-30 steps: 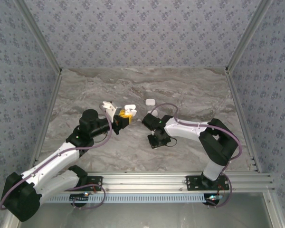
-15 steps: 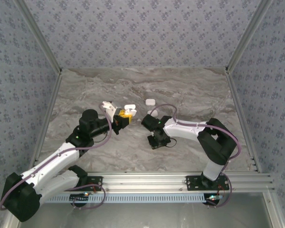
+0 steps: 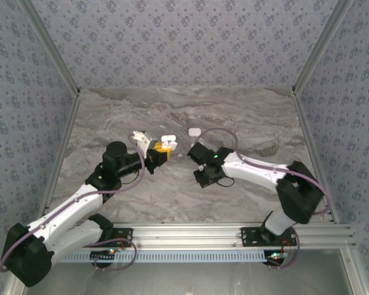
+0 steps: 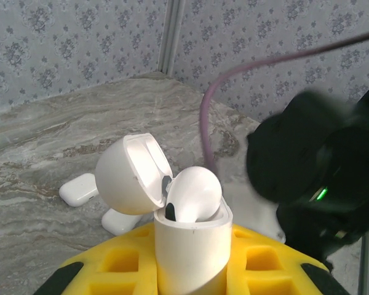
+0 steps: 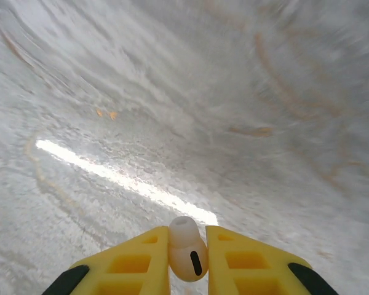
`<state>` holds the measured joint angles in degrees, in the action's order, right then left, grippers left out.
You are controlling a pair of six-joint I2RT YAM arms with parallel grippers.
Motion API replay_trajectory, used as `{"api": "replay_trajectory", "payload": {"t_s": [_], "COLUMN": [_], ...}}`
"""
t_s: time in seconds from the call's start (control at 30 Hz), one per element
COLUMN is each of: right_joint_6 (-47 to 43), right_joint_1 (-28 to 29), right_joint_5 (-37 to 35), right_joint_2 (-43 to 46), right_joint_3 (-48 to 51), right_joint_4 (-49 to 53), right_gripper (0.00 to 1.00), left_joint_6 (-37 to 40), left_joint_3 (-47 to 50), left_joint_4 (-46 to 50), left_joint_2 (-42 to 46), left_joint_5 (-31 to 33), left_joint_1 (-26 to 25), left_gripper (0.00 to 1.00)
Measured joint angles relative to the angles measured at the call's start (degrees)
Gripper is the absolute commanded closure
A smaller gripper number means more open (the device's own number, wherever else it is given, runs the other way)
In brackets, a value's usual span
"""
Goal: Insert the wireless bluetooth earbuds into the charging case
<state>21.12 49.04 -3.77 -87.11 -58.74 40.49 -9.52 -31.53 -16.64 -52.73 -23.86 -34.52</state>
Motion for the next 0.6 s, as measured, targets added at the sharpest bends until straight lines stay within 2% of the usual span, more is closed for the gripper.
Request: {"api": "replay_trajectory", "payload": {"t_s": [0.3, 0.47, 0.6], "right_joint_6": [-18.78, -28.96, -34.95], "right_joint_1": [-2.19, -2.19, -1.38], "right_joint_5": [-6.69, -7.67, -7.65], "right_joint_2": [16.81, 21.27, 21.16], "right_joint_3": [-8.63, -13.49, -15.21], "right_joint_4": [1.99, -0.24, -2.21], "right_gripper": [0.80, 0.80, 0.80], "left_joint_6": [-1.07, -1.49, -1.70], "left_joint_3": [-0.04, -1.03, -2.75], "left_joint_4": [-2.23, -3.06, -4.07], "left_joint_2": [-3.04, -4.74, -6.67], "left_joint_5": [-5.79, -9.16, -11.19], "left_joint_1": [-0.04, -1.11, -2.45], "left_gripper": [1.00, 1.00, 1.00]}}
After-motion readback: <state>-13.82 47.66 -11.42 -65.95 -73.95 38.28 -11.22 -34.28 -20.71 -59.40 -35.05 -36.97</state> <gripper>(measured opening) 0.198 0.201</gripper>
